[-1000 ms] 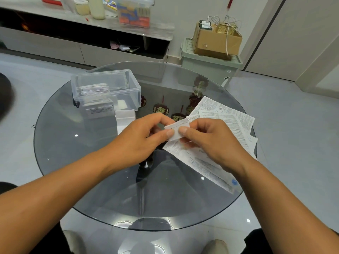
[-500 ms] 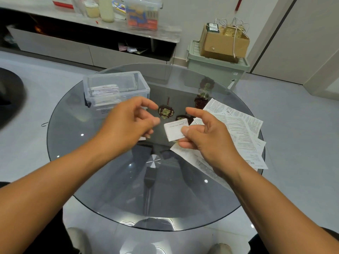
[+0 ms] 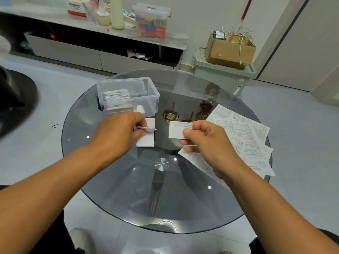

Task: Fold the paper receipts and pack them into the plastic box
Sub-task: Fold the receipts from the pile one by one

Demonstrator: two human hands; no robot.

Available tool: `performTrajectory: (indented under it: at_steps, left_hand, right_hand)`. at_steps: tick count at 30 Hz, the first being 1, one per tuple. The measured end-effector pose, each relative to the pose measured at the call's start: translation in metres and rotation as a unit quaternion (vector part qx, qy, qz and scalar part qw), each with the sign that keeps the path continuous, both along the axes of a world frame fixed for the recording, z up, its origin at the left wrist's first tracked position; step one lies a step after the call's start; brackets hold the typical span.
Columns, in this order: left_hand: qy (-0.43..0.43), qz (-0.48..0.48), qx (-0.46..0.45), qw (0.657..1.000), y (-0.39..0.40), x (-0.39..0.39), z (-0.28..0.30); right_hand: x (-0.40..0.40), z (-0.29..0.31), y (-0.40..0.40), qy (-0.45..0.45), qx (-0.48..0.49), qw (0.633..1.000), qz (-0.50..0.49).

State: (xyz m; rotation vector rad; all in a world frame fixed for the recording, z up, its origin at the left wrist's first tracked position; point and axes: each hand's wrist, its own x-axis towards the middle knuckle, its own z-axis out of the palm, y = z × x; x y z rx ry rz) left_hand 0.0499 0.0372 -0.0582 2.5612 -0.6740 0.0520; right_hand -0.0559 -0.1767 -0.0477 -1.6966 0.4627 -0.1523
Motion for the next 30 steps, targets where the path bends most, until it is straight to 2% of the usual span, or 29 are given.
performTrajectory:
  at_steps: [2, 4, 6, 8, 11, 13, 16, 20, 24, 30]
  left_hand:
    - [0.001, 0.000, -0.042, 0.999, -0.002, -0.001, -0.002]
    - [0.058, 0.015, -0.140, 0.988, -0.005, 0.000, 0.001]
    - [0.159, 0.042, -0.246, 0.955, -0.006, 0.003, 0.007]
    - [0.257, 0.060, -0.325, 0.908, -0.006, 0.005, 0.010]
    - [0.355, 0.056, -0.381, 0.852, -0.007, 0.003, 0.013]
    - [0.387, 0.044, -0.381, 0.838, -0.009, -0.001, 0.014]
    - [0.359, 0.030, -0.345, 0.867, -0.012, -0.006, 0.015]
    - [0.325, -0.050, -0.285, 0.900, -0.014, -0.017, 0.019]
    - [0.302, -0.121, -0.242, 0.914, -0.016, -0.024, 0.018]
    - [0.298, -0.143, -0.223, 0.917, -0.022, -0.030, 0.015]
  right_hand:
    - [0.000, -0.001, 0.000, 0.010, -0.006, 0.999, 0.034]
    - [-0.001, 0.002, -0.002, 0.026, -0.017, 0.996, 0.088]
    - [-0.003, 0.006, -0.006, 0.036, -0.036, 0.987, 0.155]
    - [-0.005, 0.005, -0.009, 0.032, -0.076, 0.974, 0.211]
    - [-0.008, 0.002, -0.006, 0.013, -0.132, 0.964, 0.230]
    - [-0.007, 0.001, -0.002, -0.016, -0.124, 0.967, 0.222]
    - [-0.005, 0.002, 0.001, -0.060, -0.094, 0.976, 0.186]
    - [-0.005, -0.001, 0.003, -0.072, -0.123, 0.982, 0.127]
    - [-0.004, -0.007, 0.007, -0.073, -0.119, 0.985, 0.101]
    - [-0.004, -0.013, 0.015, -0.076, -0.108, 0.986, 0.098]
